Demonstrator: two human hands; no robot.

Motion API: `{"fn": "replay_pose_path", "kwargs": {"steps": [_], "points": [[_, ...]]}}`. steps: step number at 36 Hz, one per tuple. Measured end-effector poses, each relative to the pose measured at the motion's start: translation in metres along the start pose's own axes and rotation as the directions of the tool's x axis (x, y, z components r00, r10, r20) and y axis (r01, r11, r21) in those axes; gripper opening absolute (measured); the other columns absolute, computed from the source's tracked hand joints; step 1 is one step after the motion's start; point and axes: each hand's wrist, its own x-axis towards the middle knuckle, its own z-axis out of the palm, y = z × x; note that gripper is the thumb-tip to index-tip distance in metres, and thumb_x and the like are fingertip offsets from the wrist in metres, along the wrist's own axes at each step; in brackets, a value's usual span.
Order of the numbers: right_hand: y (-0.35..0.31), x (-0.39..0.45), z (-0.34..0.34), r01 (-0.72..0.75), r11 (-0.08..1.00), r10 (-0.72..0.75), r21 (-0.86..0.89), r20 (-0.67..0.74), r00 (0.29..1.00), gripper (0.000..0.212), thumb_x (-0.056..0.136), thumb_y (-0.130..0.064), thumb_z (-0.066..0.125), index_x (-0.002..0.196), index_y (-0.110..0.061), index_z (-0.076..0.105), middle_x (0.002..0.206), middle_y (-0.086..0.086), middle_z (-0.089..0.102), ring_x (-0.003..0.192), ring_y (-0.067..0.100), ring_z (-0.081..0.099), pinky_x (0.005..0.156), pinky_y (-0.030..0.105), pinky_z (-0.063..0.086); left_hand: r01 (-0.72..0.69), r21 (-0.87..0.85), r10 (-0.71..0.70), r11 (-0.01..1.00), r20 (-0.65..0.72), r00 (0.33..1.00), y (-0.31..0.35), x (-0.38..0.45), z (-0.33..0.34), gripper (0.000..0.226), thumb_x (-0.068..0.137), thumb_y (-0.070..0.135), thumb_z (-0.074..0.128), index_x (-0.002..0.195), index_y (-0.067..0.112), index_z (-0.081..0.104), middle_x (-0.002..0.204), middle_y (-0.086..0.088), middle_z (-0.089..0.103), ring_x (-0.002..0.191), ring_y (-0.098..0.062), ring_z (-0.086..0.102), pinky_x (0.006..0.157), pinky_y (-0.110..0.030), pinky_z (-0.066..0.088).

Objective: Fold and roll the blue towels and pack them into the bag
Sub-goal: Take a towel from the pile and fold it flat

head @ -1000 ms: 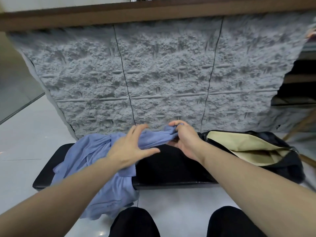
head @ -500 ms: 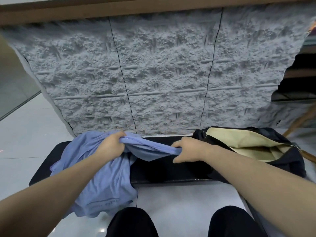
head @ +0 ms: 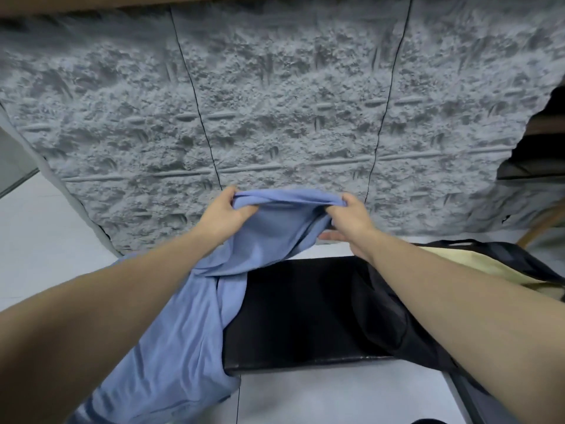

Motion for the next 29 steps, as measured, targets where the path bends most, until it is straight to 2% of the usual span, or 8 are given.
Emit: {"fn": "replay_pose_path", "kwargs": {"steps": [4,6,8,13,17,22,27,29], "points": [[-0.024,0.019,-0.001,0.153,0.988,-0.152,0.012,-0.086,0.985,0.022,0.091,0.003,0.045,0.080,-0.013,0.036,0.079,0.008,0.050,0.074,0.025,0.053,0.069,0.042,0.058,-0.087,-0.040,0.084,0.995,-0.082,0.993,0.023,0.026,-0.003,0.023,0.097,0.021,0.055,0.083,0.010,0.040,0.072,-0.004,0.036,0.062,-0.014,0.034,0.048,-0.017,0.027],[-0.035,0.023,-0.002,0.249,0.968,-0.251,-0.035,-0.150,0.956,0.024,0.086,0.003,0.046,0.077,-0.015,0.035,0.071,0.005,0.043,0.065,0.020,0.040,0.057,0.036,0.042,-0.124,-0.059,0.115,0.991,-0.130,0.985,0.035,0.035,-0.007,0.022,0.096,0.021,0.055,0.084,0.010,0.041,0.071,-0.004,0.035,0.061,-0.014,0.034,0.049,-0.020,0.026],[-0.045,0.024,-0.005,0.314,0.948,-0.316,-0.044,-0.184,0.931,0.026,0.085,0.002,0.046,0.075,-0.018,0.033,0.068,0.001,0.038,0.061,0.017,0.031,0.055,0.030,0.028,-0.166,-0.090,0.150,0.982,-0.169,0.974,0.044,0.040,-0.010,0.025,0.094,0.019,0.056,0.080,0.013,0.037,0.068,-0.001,0.031,0.057,-0.011,0.030,0.045,-0.018,0.023],[-0.061,0.016,-0.014,0.412,0.909,-0.416,-0.063,-0.196,0.888,0.023,0.087,-0.004,0.051,0.088,-0.025,0.044,0.076,-0.004,0.050,0.067,0.012,0.044,0.061,0.026,0.035,-0.212,-0.131,0.182,0.968,-0.213,0.960,0.054,0.034,-0.015,0.026,0.094,0.020,0.057,0.078,0.015,0.037,0.068,0.001,0.033,0.059,-0.013,0.029,0.052,-0.024,0.022],[-0.058,0.001,-0.018,0.425,0.904,-0.428,-0.053,-0.136,0.894,0.032,0.088,0.000,0.051,0.093,-0.031,0.053,0.085,-0.003,0.060,0.076,0.013,0.057,0.063,0.024,0.045,-0.205,-0.131,0.179,0.970,-0.186,0.966,0.047,0.016,-0.016,0.017,0.095,0.017,0.055,0.087,0.007,0.044,0.077,-0.009,0.039,0.069,-0.016,0.036,0.060,-0.029,0.026],[-0.049,-0.022,-0.030,0.457,0.863,-0.470,-0.215,-0.009,0.883,0.026,0.083,0.004,0.055,0.088,-0.021,0.061,0.084,-0.005,0.062,0.078,0.012,0.056,0.070,0.028,0.048,-0.215,-0.093,0.199,0.972,-0.157,0.967,0.035,-0.016,-0.020,0.020,0.096,0.016,0.055,0.083,0.012,0.041,0.072,-0.003,0.036,0.064,-0.012,0.032,0.055,-0.023,0.025],[-0.046,-0.052,-0.040,0.483,0.839,-0.472,-0.252,0.106,0.875,0.020,0.086,0.000,0.062,0.088,-0.021,0.062,0.082,-0.007,0.061,0.072,0.004,0.055,0.062,0.009,0.045,-0.219,-0.042,0.217,0.975,-0.046,0.975,0.030,-0.050,-0.029,0.017,0.099,0.020,0.053,0.091,0.007,0.045,0.078,-0.006,0.042,0.067,-0.012,0.037,0.063,-0.028,0.030],[-0.039,-0.068,-0.044,0.472,0.839,-0.436,-0.270,0.187,0.880,0.017,0.085,-0.001,0.061,0.092,-0.017,0.062,0.086,-0.002,0.063,0.074,0.005,0.056,0.064,0.011,0.044,-0.226,-0.017,0.226,0.974,-0.001,0.974,0.027,-0.070,-0.030,0.016,0.099,0.021,0.052,0.087,0.014,0.044,0.075,-0.004,0.041,0.060,-0.008,0.036,0.058,-0.022,0.030]]}}
